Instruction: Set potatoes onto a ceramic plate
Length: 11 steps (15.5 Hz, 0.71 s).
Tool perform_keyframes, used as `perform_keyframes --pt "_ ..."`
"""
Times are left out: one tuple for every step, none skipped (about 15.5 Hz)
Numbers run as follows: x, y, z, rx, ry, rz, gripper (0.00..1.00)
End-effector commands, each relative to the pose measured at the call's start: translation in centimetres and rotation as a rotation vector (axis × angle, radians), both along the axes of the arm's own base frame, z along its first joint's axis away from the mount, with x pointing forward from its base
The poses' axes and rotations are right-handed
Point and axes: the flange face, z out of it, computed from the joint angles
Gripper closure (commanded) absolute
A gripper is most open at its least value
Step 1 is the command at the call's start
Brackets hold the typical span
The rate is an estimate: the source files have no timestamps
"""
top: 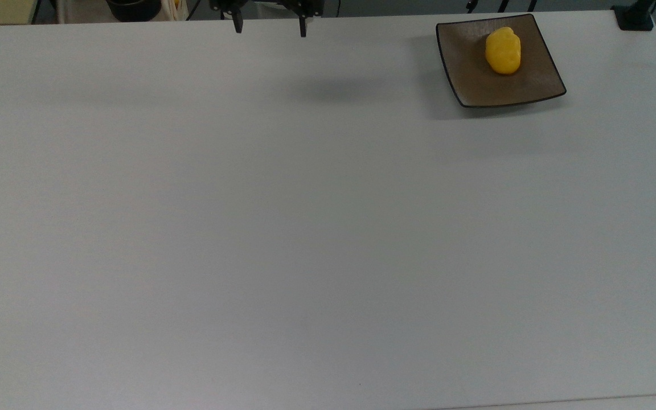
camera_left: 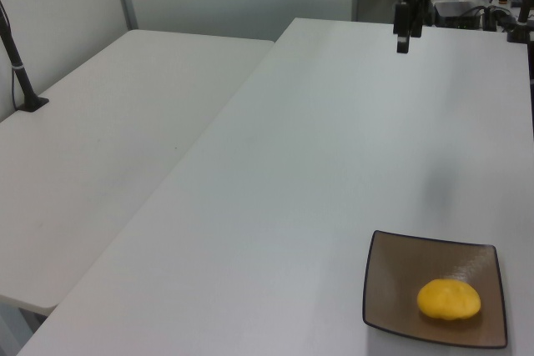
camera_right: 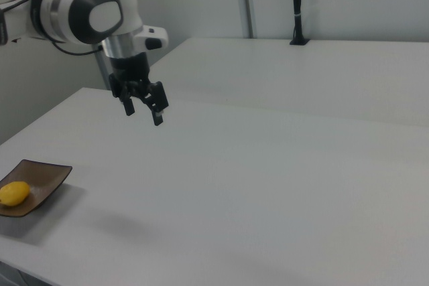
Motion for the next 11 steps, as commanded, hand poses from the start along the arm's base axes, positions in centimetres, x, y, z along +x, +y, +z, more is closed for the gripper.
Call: perform_keyframes --pt "-1.7 -2.5 0.6 0.053 -0.009 -0.001 0.0" --pt "-1.6 -2.6 0.4 0.048 -0.005 -0.005 0.0" --pt "-1.5 -3.0 0.2 0.038 0.0 -0.012 0.0" --pt "-1.4 -4.1 0.1 0.032 -0.001 -0.024 0.0" --pt "-1.3 -4.6 0.1 0.02 -0.005 -0.028 0.0" --pt "-1.2 -4.6 0.0 0.006 -0.003 -0.026 0.0" --pt "-1.0 -4.6 -0.2 0.0 0.001 -0.022 0.0" --pt "-0.6 -4.4 -0.7 -0.003 0.01 -0.02 0.0" --pt "0.0 -4.1 -0.7 -0.01 0.009 -0.015 0.0" --pt "0.7 -4.1 -1.1 -0.014 0.015 -0.016 0.0" --pt "1.3 -4.0 -1.4 -0.015 0.018 -0.016 0.0"
